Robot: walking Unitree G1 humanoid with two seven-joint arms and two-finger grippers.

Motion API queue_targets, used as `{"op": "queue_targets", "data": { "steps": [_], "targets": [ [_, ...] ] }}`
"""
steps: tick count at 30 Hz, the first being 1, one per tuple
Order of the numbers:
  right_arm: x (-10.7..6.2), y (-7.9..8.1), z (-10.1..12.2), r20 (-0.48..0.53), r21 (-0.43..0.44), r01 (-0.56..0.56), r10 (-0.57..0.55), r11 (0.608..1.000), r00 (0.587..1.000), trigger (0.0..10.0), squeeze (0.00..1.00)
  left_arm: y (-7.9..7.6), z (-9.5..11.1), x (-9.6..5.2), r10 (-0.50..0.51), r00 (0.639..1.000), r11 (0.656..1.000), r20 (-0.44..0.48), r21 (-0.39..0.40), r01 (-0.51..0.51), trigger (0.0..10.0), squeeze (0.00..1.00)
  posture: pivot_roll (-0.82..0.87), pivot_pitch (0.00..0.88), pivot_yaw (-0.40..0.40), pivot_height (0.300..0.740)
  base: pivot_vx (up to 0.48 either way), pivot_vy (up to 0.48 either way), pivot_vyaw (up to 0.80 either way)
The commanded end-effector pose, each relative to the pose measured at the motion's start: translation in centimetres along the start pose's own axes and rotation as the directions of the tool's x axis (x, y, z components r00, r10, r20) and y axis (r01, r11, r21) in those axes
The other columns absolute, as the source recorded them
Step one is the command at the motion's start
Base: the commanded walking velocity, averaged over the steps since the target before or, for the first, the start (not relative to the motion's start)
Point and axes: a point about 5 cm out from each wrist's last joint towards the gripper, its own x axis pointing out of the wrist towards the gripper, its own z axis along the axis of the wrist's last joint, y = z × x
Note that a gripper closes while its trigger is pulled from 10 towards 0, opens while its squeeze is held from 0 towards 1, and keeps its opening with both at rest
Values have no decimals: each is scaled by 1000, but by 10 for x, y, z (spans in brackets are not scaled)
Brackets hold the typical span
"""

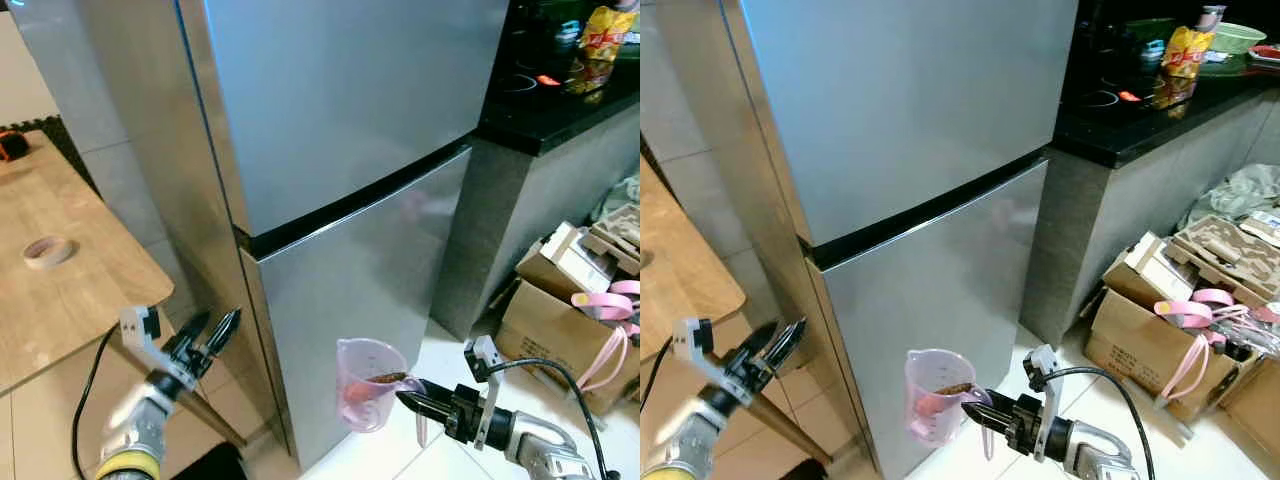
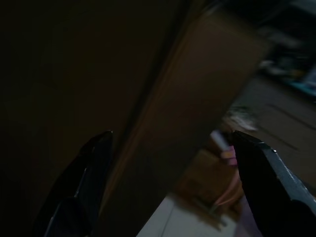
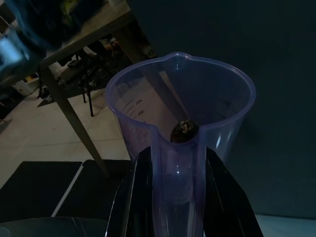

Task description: Restocking fridge

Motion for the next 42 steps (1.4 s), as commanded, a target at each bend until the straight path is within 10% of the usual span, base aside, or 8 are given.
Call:
{"op": "queue_targets", "data": {
  "steps": [1, 12, 13, 24, 42],
  "targets": [
    [0, 1, -2, 4, 13, -2, 2, 1000, 1000, 10000, 0, -4, 8, 2, -80, 997, 997, -19, 12, 80, 10000, 1000, -86, 0, 21, 740, 0, 0, 0],
    [-1, 1, -3, 0, 14, -1, 1, 1000, 1000, 10000, 0, -10, 13, 7, -159, 987, 987, -36, 29, 160, 10000, 1000, -87, 0, 22, 740, 0, 0, 0],
    [0, 1, -2, 1, 9, 0, 0, 1000, 1000, 10000, 0, -13, 18, 26, -142, 989, 984, -38, 106, 146, 10000, 0, -90, 0, 23, 740, 0, 0, 0],
    [3, 1, 0, 5, -3, 1, -1, 1000, 1000, 10000, 0, -15, 15, 52, -17, 1000, 985, -1, 169, 17, 10000, 0, -90, 0, 21, 740, 0, 0, 0],
    [3, 1, 1, 17, -4, 15, -15, 1000, 1000, 10000, 0, -37, -7, 67, -216, 938, 935, -270, 219, 278, 10000, 0, -101, 0, 27, 740, 0, 0, 0]
  ]
}}
